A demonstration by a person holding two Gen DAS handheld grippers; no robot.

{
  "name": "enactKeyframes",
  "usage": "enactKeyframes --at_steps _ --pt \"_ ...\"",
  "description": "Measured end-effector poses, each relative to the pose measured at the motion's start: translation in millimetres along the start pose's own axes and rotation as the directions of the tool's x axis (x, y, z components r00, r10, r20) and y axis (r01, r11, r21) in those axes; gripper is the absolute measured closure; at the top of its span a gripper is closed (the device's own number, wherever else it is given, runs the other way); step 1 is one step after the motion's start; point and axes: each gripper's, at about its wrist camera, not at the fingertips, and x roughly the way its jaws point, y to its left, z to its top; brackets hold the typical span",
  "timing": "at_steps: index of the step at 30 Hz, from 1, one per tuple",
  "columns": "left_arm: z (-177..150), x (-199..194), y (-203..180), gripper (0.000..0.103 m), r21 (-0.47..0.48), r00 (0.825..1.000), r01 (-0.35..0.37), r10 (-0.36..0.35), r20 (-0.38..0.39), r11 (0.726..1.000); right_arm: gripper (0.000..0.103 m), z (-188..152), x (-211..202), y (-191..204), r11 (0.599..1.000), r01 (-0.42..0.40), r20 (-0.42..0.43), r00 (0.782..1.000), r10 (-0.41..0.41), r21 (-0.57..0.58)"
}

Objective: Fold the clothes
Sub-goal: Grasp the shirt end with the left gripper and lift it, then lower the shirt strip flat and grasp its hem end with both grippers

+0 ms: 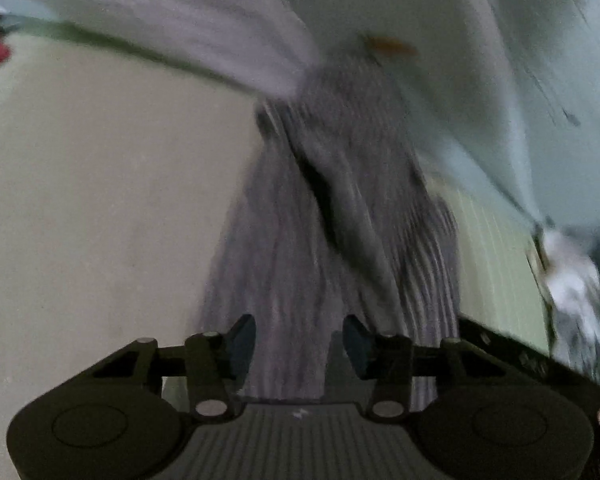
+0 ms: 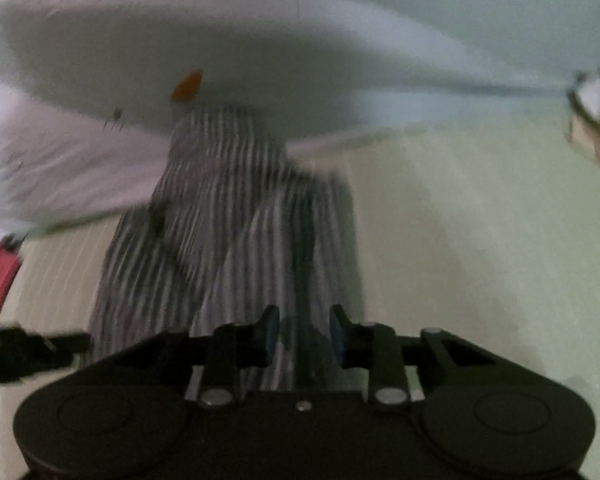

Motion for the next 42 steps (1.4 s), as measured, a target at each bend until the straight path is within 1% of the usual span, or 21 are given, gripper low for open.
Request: enactKeyframes --at_steps 3,5,6,8,10,13,15,16,18,19,22,25,26,29,30,31,33,35,38,42 --pt "-23 4 -3 0.055 0.038 0.999 -0.044 0.045 -0.025 0.998 0.074 -21 -11 8 0.999 0.007 -0.032 0.999 -0.008 -0.039" --pt "-38 7 -5 0.084 0.064 0.996 -0.073 0.076 -0.041 0.995 0.074 -34 -11 11 0.998 0.023 -0.059 0.998 -0.026 -0.056" --pt "-46 8 -6 0.101 0.077 0.995 -0.088 0.092 -0.049 0.993 0.074 -38 -13 10 0.998 0.03 -0.071 0.997 -0.034 -0.055" --pt "-48 3 1 0.102 0.024 0.995 -0.086 0.087 -0.048 0.996 0.074 -47 -21 9 0.997 0.04 -0.084 0.995 -0.045 -0.059" --pt "-50 -12 7 0.102 -0.017 0.997 -0.076 0.076 -0.022 0.997 0.074 -53 -32 10 0.997 0.042 -0.079 0.996 -0.047 -0.066" --pt "-58 -34 7 0.102 -0.016 0.996 -0.086 0.086 0.025 0.996 0.069 -65 -49 7 0.997 0.047 -0.069 0.996 -0.051 -0.053" --pt "-67 -49 6 0.102 -0.017 0.994 -0.1 0.1 0.049 0.995 0.063 -73 -62 4 0.997 0.056 -0.058 0.997 -0.059 -0.047" --pt "-70 -55 7 0.101 -0.023 0.992 -0.114 0.115 0.057 0.993 0.061 -78 -70 3 0.998 0.057 -0.052 0.997 -0.059 -0.041" --pt "-79 -69 13 0.101 -0.042 0.991 -0.113 0.115 0.068 0.993 0.057 -90 -83 0 0.998 0.054 -0.043 0.998 -0.055 -0.028" --pt "-84 -75 16 0.097 -0.052 0.991 -0.112 0.116 0.074 0.992 0.057 -96 -90 -1 0.998 0.05 -0.041 0.998 -0.051 -0.023" --pt "-100 -93 18 0.091 -0.057 0.992 -0.096 0.101 0.08 0.994 0.057 -119 -111 -4 1.0 0.017 -0.036 0.999 -0.018 -0.01" --pt "-120 -101 17 0.083 -0.037 0.991 -0.12 0.121 0.055 0.992 0.058 -144 -122 -5 1.0 -0.022 -0.057 0.998 0.021 -0.006" --pt "-128 -104 17 0.081 -0.033 0.99 -0.131 0.132 0.045 0.991 0.058 -152 -123 -4 1.0 -0.023 -0.075 0.997 0.023 -0.006" --pt "-151 -109 20 0.07 -0.03 0.986 -0.163 0.164 0.021 0.986 0.058 -172 -127 -3 0.999 -0.006 -0.109 0.994 0.002 -0.032" --pt "-158 -112 22 0.063 -0.03 0.983 -0.181 0.181 0.011 0.983 0.058 -177 -129 -4 0.999 0.001 -0.11 0.994 -0.006 -0.04" --pt "-165 -114 23 0.051 -0.029 0.98 -0.198 0.198 0.001 0.98 0.058 -181 -133 -5 0.999 0.01 -0.108 0.994 -0.014 -0.043" --pt "-177 -118 29 0.037 -0.04 0.976 -0.219 0.218 -0.015 0.975 0.054 -188 -140 -8 0.999 0.024 -0.105 0.994 -0.028 -0.039" --pt "-190 -122 34 0.036 -0.051 0.971 -0.239 0.238 -0.032 0.97 0.05 -197 -147 -12 0.998 0.045 -0.112 0.993 -0.049 -0.036" --pt "-205 -124 40 0.034 -0.07 0.968 -0.248 0.243 -0.065 0.966 0.049 -209 -152 -17 0.996 0.078 -0.136 0.987 -0.084 -0.046" --pt "-219 -126 37 0.032 -0.033 0.967 -0.248 0.246 -0.067 0.968 0.046 -221 -161 -22 0.996 0.082 -0.146 0.985 -0.087 -0.042"
